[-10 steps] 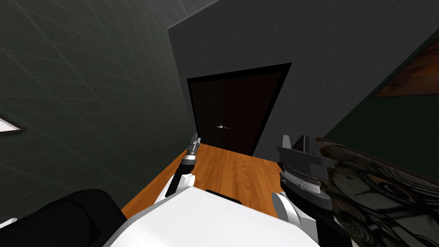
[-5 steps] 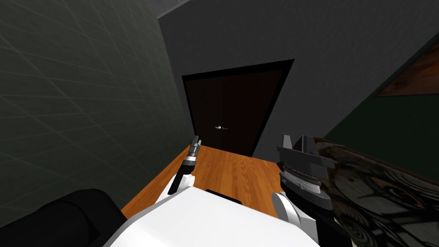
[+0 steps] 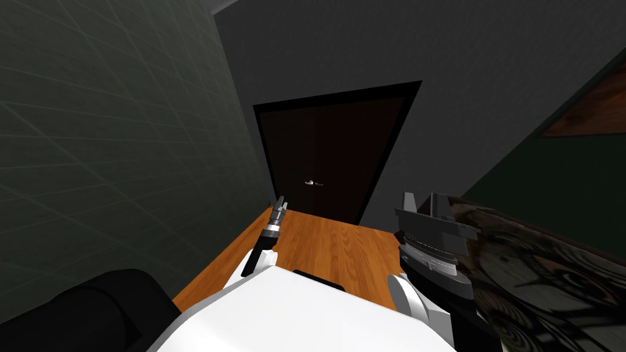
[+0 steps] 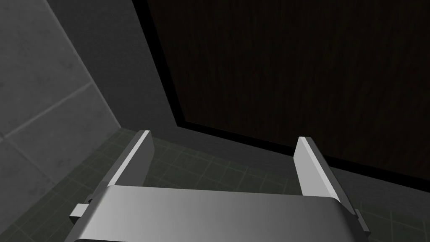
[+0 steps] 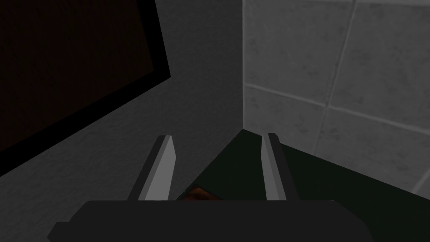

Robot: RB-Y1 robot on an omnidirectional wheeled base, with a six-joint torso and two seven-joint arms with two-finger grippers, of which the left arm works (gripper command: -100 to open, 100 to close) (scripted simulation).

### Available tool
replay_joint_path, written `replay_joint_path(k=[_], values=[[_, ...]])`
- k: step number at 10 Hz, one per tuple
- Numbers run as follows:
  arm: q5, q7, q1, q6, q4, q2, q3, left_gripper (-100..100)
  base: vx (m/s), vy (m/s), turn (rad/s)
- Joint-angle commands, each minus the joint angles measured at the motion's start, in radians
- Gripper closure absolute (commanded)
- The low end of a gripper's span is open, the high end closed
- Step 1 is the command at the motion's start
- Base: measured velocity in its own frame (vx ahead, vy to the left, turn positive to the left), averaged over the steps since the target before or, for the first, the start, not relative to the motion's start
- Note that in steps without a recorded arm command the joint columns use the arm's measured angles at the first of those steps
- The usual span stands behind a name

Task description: Pull the door open

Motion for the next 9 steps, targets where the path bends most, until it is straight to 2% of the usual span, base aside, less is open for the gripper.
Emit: replay_joint_path(k=[1,9], values=[[0.002,0.006,-0.011,-0.01,0.034,0.006,0.004,-100,0.077,-0.005,-0.031],[0.014,0.041,-0.049,-0.06,0.192,0.038,0.02,-100,0.099,0.004,-0.046]])
